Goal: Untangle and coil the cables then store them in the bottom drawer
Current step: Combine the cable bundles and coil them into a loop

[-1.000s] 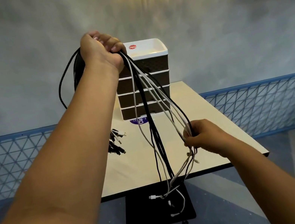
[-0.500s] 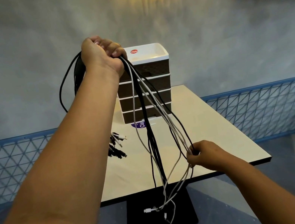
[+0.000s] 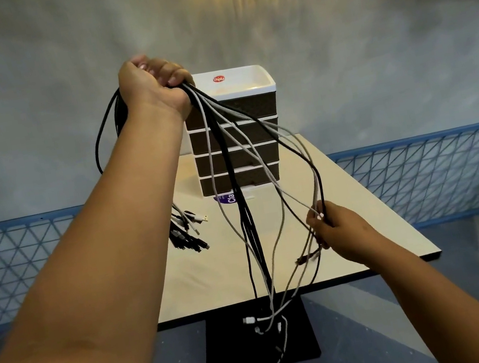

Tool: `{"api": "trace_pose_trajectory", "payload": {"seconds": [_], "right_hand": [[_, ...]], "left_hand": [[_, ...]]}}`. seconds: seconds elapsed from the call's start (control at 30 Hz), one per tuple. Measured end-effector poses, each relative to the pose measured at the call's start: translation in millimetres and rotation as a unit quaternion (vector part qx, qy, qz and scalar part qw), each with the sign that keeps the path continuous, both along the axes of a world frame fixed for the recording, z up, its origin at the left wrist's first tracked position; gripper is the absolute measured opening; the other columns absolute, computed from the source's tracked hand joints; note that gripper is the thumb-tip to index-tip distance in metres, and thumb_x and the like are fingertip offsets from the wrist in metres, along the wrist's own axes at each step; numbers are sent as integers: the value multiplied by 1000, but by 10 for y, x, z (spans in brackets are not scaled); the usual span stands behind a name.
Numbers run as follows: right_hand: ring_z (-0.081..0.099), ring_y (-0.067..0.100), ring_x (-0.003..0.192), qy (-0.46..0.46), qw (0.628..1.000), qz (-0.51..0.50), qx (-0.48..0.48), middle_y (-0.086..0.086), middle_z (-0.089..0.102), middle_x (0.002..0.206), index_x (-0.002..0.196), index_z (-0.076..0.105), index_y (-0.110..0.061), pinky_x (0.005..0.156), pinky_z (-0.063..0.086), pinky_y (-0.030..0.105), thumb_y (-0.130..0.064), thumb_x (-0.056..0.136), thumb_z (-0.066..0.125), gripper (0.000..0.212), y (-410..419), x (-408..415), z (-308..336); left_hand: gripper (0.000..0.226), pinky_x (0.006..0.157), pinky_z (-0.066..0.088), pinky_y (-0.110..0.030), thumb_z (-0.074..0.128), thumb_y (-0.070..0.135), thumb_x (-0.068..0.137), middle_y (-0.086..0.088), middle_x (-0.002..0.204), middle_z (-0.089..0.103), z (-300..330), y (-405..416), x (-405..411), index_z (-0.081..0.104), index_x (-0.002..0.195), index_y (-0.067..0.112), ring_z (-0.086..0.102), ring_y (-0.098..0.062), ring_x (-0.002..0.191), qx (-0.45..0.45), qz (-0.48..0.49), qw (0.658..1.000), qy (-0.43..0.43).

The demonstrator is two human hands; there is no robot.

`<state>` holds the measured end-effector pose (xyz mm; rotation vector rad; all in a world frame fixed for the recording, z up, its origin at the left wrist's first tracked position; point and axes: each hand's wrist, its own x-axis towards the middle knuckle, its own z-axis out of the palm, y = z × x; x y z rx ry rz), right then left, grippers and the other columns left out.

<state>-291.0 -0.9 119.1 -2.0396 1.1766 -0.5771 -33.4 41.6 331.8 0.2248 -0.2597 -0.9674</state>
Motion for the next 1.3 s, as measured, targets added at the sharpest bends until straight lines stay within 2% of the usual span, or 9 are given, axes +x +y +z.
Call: {"api": "trace_pose_trajectory", "payload": {"seconds": [0.13, 0.37, 0.53, 0.7, 0.8, 0.93, 1.03, 1.17, 1.3], "right_hand": [[61, 18, 67, -20, 1000, -12, 17, 7, 64, 78, 104, 56, -22, 62, 47, 31, -33, 99, 49, 14, -33, -45, -4], [70, 22, 71, 5, 998, 8, 64, 12, 69, 85, 92, 65, -16, 66, 52, 35, -25, 90, 66, 10, -67, -114, -170], [60, 22, 71, 175, 982, 53, 50, 6, 65, 78, 78, 62, -18, 61, 44, 29, -27, 86, 65, 13, -126, -99, -388], [60, 22, 81, 270, 958, 96, 27, 0, 60, 80, 75, 57, -20, 64, 42, 26, -30, 83, 67, 17, -120, -123, -457], [57, 15, 108, 206, 949, 185, 152, -9, 58, 118, 109, 61, -30, 90, 51, 30, -53, 71, 79, 47, -109, -220, -376], [57, 16, 123, -108, 933, 215, 269, -6, 58, 135, 130, 55, -26, 104, 47, 41, -63, 65, 77, 78, -25, -163, -34], [61, 18, 119, -275, 928, 146, 205, 0, 65, 128, 128, 59, -17, 105, 45, 45, -49, 86, 57, 53, -17, 102, 301], [66, 26, 107, -282, 931, 181, 147, 12, 70, 111, 121, 64, -9, 98, 50, 44, -15, 98, 53, 27, 100, 373, 543], [67, 27, 92, -296, 938, 150, 100, 13, 72, 92, 106, 69, -3, 93, 53, 45, -10, 95, 57, 19, 146, 425, 536]], "left_hand": [[43, 35, 15, -14, 36, 8, 82, 8, 40, 23, -12, -8, 63, 30, 41, 18, 17, -9, 31, 3, 2, 1000, 9], [26, 36, 16, -16, 39, 5, 64, 7, 41, 23, 2, 65, 26, 30, 43, 19, 17, -10, 33, 15, 27, 1000, -3], [46, 35, 16, -16, 35, 9, 87, 7, 40, 23, 8, 66, 10, 30, 43, 18, 17, -9, 32, 19, 8, 1000, 0], [35, 36, 15, -15, 37, 4, 73, 8, 40, 23, 12, 87, -5, 29, 42, 19, 16, -10, 32, 38, 21, 999, -16], [27, 34, 15, -14, 38, 5, 64, 7, 40, 22, 32, 113, -22, 28, 43, 19, 16, -10, 31, 28, 23, 999, -8], [27, 34, 15, -14, 38, 5, 64, 7, 39, 22, 59, 128, -116, 29, 42, 18, 16, -9, 30, 26, 9, 999, -21], [27, 33, 15, -13, 37, 5, 63, 7, 38, 21, 75, 111, -210, 28, 41, 18, 16, -9, 29, 28, -3, 999, -36], [25, 33, 16, -13, 38, 5, 64, 7, 39, 22, 78, 102, -258, 28, 45, 18, 17, -9, 30, 30, -11, 999, -34], [26, 33, 16, -13, 38, 5, 65, 7, 40, 21, 61, 127, -246, 28, 46, 19, 17, -9, 30, 33, -14, 999, -37]]}}
